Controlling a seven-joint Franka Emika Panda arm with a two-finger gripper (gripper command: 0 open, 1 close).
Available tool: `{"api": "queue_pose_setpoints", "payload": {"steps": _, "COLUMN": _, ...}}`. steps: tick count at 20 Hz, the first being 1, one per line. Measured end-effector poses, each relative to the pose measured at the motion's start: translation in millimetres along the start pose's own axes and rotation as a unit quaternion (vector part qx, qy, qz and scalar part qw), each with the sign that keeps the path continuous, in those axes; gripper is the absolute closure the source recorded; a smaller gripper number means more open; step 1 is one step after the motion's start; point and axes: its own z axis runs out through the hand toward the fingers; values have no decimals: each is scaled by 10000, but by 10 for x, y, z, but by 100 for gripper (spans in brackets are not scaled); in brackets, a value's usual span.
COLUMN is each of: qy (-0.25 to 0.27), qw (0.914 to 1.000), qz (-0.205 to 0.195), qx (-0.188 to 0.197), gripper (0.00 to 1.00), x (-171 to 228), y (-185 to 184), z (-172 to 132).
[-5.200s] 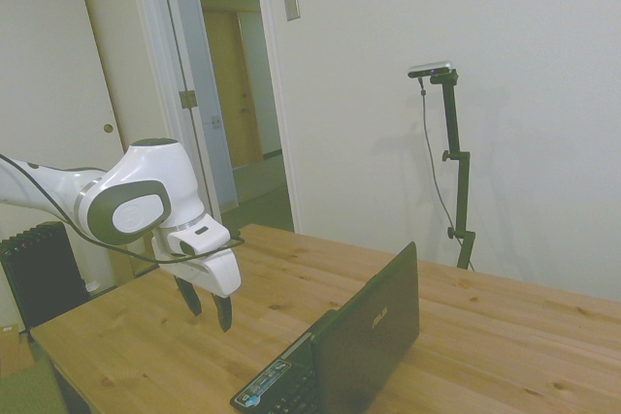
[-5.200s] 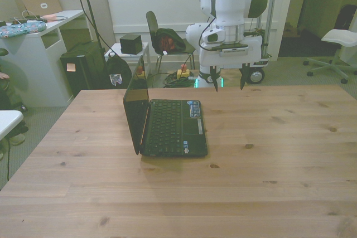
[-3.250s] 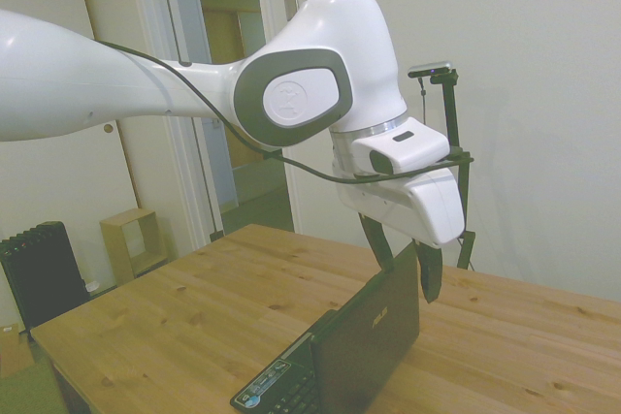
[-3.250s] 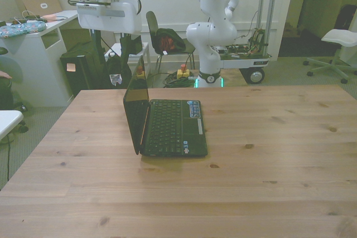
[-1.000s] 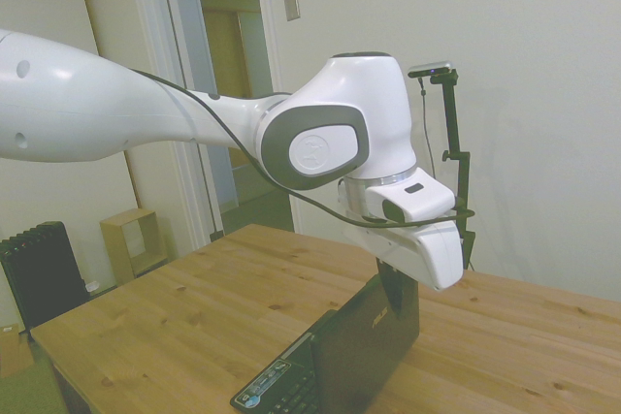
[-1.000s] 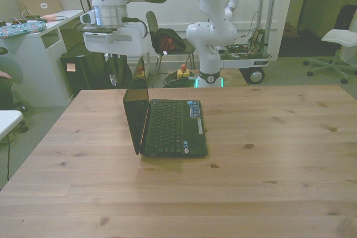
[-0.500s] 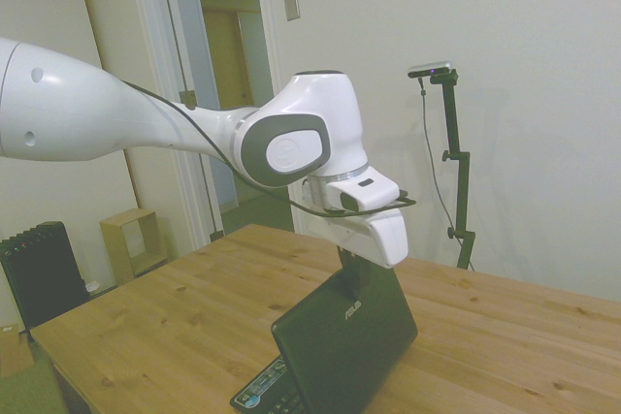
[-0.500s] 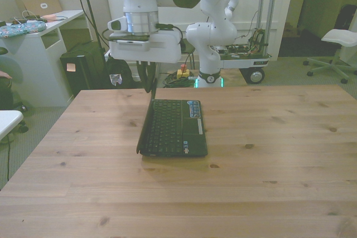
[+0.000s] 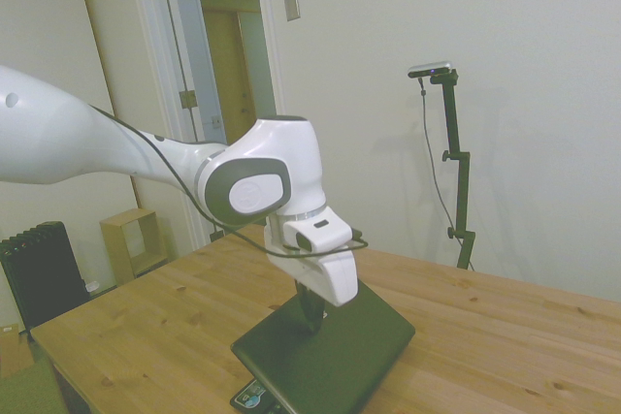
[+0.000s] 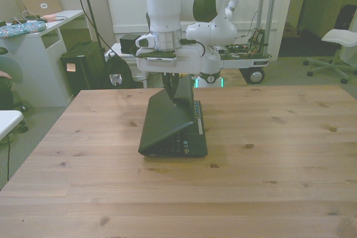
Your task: Close the laptop
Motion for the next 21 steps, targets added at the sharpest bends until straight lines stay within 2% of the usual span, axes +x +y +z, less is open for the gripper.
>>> {"api": "queue_pose_setpoints", "payload": {"steps": 6, "qy": -108, "qw": 9998, "qz": 141, "qx": -104, "gripper": 100, "x": 14, "y": 176, "z": 350}}
{"api": "queue_pose_setpoints", "payload": {"steps": 11, "qy": -106, "qw": 9998, "qz": 120, "qx": -138, "gripper": 100, "x": 65, "y": 100, "z": 400}}
{"api": "queue_pose_setpoints", "payload": {"steps": 15, "qy": -145, "qw": 9996, "qz": 135, "qx": -219, "gripper": 100, "x": 149, "y": 25, "z": 581}}
{"api": "queue_pose_setpoints", "payload": {"steps": 19, "qy": -78, "qw": 9999, "qz": 91, "qx": -116, "gripper": 100, "x": 176, "y": -108, "z": 491}}
{"api": "queue_pose_setpoints", "payload": {"steps": 21, "qy": 64, "qw": 9999, "qz": -79, "qx": 61, "gripper": 100, "x": 84, "y": -261, "z": 189}}
